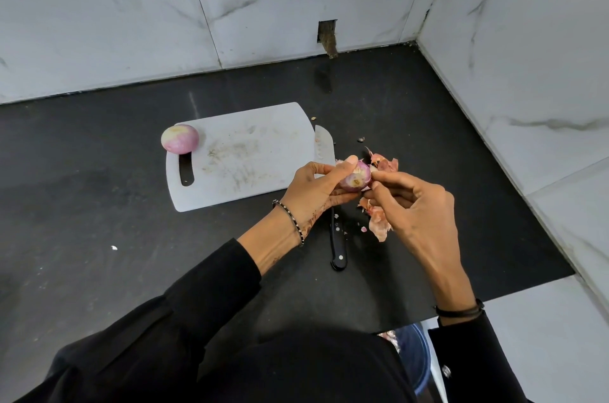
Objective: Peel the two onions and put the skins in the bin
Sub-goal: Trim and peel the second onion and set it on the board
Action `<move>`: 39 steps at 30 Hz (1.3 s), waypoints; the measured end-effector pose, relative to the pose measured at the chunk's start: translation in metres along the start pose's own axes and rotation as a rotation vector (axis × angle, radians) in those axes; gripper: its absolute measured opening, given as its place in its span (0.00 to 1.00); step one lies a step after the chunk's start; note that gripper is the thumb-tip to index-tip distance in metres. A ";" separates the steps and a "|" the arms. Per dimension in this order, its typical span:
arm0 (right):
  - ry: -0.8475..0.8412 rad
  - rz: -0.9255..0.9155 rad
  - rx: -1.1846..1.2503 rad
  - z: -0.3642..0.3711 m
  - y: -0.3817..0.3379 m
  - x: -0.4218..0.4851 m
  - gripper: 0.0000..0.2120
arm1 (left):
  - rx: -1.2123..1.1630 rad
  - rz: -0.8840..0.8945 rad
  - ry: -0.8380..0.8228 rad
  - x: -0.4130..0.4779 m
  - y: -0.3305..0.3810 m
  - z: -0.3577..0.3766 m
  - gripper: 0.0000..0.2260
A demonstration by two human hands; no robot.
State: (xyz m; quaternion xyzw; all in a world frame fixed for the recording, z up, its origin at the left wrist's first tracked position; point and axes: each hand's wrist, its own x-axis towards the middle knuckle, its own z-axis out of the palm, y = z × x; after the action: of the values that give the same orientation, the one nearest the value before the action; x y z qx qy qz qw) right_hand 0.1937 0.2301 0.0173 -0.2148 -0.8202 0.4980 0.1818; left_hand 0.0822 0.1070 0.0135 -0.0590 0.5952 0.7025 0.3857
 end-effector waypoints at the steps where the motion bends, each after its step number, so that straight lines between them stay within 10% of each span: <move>1: 0.000 0.001 -0.005 0.000 0.000 0.000 0.10 | 0.004 -0.003 0.002 0.000 0.000 0.000 0.25; 17: 0.200 -0.185 -0.190 0.018 -0.005 -0.002 0.06 | -0.099 -0.047 -0.048 -0.011 -0.003 0.004 0.26; 22: 0.170 -0.092 -0.053 0.013 -0.001 0.000 0.09 | -0.143 -0.110 -0.136 -0.014 0.001 0.000 0.12; 39: 0.085 0.080 0.181 0.012 0.000 -0.006 0.07 | -0.032 -0.080 -0.171 -0.011 -0.003 -0.011 0.15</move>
State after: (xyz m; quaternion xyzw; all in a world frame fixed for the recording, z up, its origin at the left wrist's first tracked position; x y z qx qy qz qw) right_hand 0.1929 0.2179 0.0119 -0.2511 -0.7542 0.5673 0.2150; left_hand 0.0878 0.0919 0.0140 -0.0287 0.5458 0.6986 0.4618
